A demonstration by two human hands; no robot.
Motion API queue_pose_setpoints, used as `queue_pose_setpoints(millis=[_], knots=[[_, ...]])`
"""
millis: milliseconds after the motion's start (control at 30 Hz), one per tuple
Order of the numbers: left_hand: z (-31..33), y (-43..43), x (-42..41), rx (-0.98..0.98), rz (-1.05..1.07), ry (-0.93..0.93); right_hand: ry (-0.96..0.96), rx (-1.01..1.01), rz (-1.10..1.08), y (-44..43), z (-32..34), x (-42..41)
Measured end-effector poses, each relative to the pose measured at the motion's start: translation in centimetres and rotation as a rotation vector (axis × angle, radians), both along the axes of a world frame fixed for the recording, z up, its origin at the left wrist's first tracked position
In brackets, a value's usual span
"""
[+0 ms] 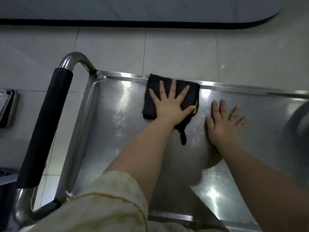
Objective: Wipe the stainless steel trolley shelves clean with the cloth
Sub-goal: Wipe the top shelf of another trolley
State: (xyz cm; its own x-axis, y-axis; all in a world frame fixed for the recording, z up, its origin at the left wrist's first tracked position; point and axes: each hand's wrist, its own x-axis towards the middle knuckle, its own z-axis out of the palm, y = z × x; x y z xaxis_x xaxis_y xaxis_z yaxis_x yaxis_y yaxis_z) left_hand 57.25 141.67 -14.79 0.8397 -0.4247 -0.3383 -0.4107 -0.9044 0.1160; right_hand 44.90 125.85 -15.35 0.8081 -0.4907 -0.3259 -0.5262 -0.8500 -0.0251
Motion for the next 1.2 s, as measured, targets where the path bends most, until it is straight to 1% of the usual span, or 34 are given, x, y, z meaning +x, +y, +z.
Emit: queue_pose_setpoints(millis=[67, 167, 233, 333, 367, 433, 500, 600, 767, 833, 867, 933, 1000, 1067, 1133, 1200], knots=[[0.2, -3.1, -2.0, 0.015, -0.08, 0.018, -0.021, 0.013, -0.015, -0.4, -0.2, -0.1], [0.0, -1.4, -1.4, -0.03, -0.086, -0.019, -0.03, 0.019, -0.007, -0.5, -0.2, -0.2], [-0.3, 3.3, 0.1, -0.046, 0.029, -0.065, -0.018, 0.016, -0.004, -0.4, -0.2, -0.1], [-0.4, 13.5, 3.4, 0.002, 0.231, -0.086, -0.014, 0.004, 0.001, -0.2, -0.2, -0.1], [-0.2, 16.8, 4.3, 0.028, 0.259, -0.089, -0.017, 0.006, -0.001, 0.0, -0.2, -0.1], [0.2, 21.4, 5.0, 0.072, 0.242, -0.096, -0.022, 0.009, -0.006, 0.3, -0.2, 0.1], [0.1, 22.6, 4.2, 0.097, 0.222, -0.115, -0.019, -0.005, -0.005, 0.7, -0.4, -0.1], [-0.3, 18.3, 1.5, 0.067, 0.231, -0.126, -0.013, -0.028, 0.002, 0.7, -0.5, -0.2], [-0.6, 3.6, -7.5, -0.026, -0.028, -0.078, -0.051, 0.001, 0.009, 0.0, -0.7, -0.3], [-0.2, 0.9, -10.8, -0.052, -0.048, -0.067, -0.08, 0.02, 0.015, -0.5, -0.8, -0.6], [-0.1, 1.0, -11.7, -0.063, -0.04, -0.062, -0.086, 0.031, 0.017, -0.7, -0.8, -0.7], [-0.1, 3.6, -12.5, -0.075, -0.044, -0.097, -0.093, 0.04, 0.024, -1.0, -0.9, -0.7], [-0.2, 8.5, -12.4, -0.057, -0.006, -0.131, -0.103, 0.043, 0.025, -1.0, -0.9, -0.6], [-0.3, 14.9, -11.6, -0.011, 0.115, -0.146, -0.116, 0.028, 0.033, -0.9, -0.9, -0.7], [-0.1, 20.8, -10.9, 0.043, 0.255, -0.121, -0.11, -0.002, 0.05, -0.5, -0.8, -0.8], [0.2, 23.3, -11.1, 0.075, 0.368, -0.103, -0.094, -0.015, 0.04, -0.1, -0.8, -0.7]])
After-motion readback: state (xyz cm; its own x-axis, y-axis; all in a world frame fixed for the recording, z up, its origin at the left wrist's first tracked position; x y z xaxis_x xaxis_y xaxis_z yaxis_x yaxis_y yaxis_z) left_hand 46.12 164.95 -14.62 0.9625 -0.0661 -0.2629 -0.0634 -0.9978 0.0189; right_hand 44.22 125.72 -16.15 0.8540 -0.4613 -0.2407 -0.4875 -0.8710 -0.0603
